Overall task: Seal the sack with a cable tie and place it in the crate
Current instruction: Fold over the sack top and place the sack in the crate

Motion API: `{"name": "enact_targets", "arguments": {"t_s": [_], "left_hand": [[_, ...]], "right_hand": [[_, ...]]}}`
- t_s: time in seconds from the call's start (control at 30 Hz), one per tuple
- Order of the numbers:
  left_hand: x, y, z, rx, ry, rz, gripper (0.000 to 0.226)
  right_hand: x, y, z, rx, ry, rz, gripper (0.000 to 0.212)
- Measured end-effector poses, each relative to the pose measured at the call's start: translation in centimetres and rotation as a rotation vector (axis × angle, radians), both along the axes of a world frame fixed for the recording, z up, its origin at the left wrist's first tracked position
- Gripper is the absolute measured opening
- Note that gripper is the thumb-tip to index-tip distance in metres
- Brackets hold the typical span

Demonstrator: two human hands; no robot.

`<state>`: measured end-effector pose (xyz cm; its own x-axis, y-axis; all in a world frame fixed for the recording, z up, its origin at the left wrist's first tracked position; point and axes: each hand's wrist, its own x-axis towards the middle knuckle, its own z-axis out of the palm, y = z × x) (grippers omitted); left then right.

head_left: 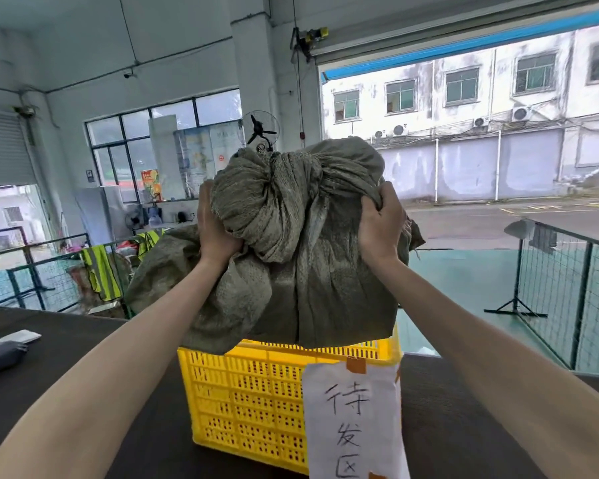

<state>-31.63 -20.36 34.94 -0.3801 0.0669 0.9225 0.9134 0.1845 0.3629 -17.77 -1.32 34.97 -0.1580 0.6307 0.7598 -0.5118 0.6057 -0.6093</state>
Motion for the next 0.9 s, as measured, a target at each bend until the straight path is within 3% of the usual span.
{"name": "enact_targets", "arguments": {"t_s": [0.17, 0.33, 0.47, 0.67, 0.8, 0.9], "left_hand": [[-5.0, 0.2, -1.2, -0.058, -0.051, 0.074, 0.075], [-7.6, 0.7, -2.0, -0.145, -0.084, 0.127, 0.081], [-8.4, 1.1, -3.0, -0.229, -0.145, 0.138, 0.088], [-10.2, 1.7, -5.1, -0.372, -0.193, 0.207, 0.074], [-11.4, 2.8, -7.0, -0.452, -0.213, 0.192, 0.065], [-11.9, 3.9, -8.9, -0.53, -0.258, 0.202, 0.066]], "right_hand": [[-3.9, -0.3, -1.2, -0.043, -0.086, -0.055, 0.045], [-6.6, 0.4, -3.2, -0.106, -0.168, -0.069, 0.027], [-8.1, 0.6, -4.9, -0.169, -0.226, -0.078, 0.031], [-9.2, 0.9, -7.9, -0.234, -0.338, -0.093, 0.029], [-9.7, 1.7, -10.3, -0.259, -0.449, -0.132, 0.012], [-10.0, 3.0, -12.3, -0.261, -0.551, -0.139, 0.012]]}}
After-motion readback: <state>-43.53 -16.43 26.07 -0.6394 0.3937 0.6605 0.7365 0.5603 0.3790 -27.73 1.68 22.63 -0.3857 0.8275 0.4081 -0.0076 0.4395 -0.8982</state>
